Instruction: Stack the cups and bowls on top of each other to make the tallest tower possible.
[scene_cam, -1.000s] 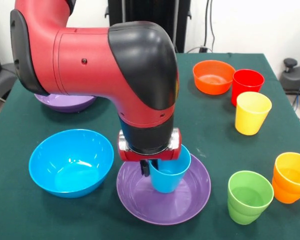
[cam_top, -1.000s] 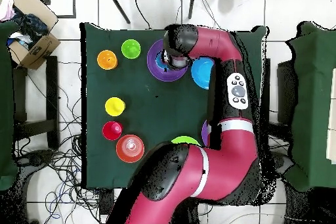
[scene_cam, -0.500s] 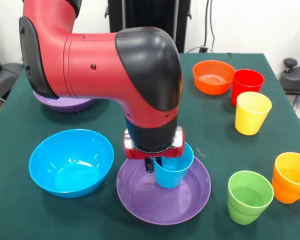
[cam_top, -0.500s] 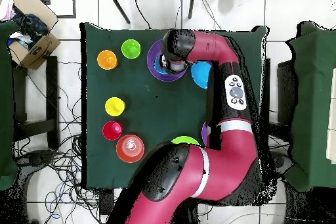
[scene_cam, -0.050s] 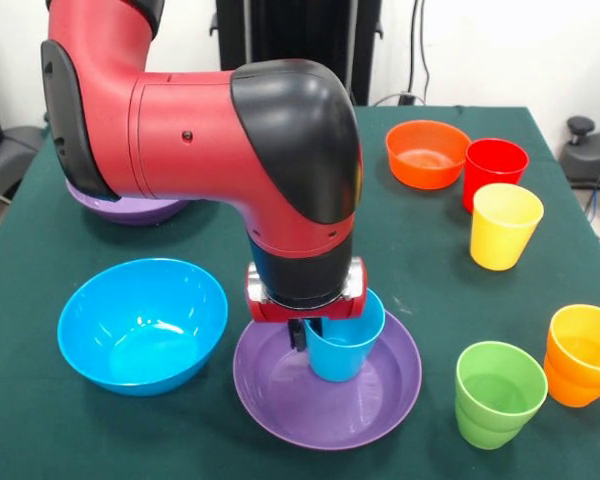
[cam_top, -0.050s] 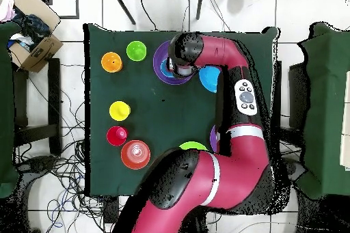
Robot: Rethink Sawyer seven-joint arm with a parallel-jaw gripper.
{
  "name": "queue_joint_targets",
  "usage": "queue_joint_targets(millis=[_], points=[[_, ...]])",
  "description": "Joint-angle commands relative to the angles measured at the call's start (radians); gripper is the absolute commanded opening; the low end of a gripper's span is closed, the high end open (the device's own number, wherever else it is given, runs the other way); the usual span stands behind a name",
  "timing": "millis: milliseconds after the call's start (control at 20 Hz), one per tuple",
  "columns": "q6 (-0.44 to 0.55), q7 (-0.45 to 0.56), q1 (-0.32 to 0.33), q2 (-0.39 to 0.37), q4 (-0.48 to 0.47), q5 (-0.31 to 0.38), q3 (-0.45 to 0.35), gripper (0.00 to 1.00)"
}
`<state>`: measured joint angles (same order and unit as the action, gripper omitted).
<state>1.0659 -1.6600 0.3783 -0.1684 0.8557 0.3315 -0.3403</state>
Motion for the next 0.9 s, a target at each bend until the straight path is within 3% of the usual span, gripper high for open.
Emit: queue_joint_targets(millis=[50,400,900], points=[[0.007,0.233,0.003,-0.001,0.006,0.041,-0.062,0.0],[0.032,0.255,0.0,0.011,-0.042,0.038,-0.077,0.0],[0.004,0.238,-0.004,-0.003,-0.017,0.032,-0.078,0.0]])
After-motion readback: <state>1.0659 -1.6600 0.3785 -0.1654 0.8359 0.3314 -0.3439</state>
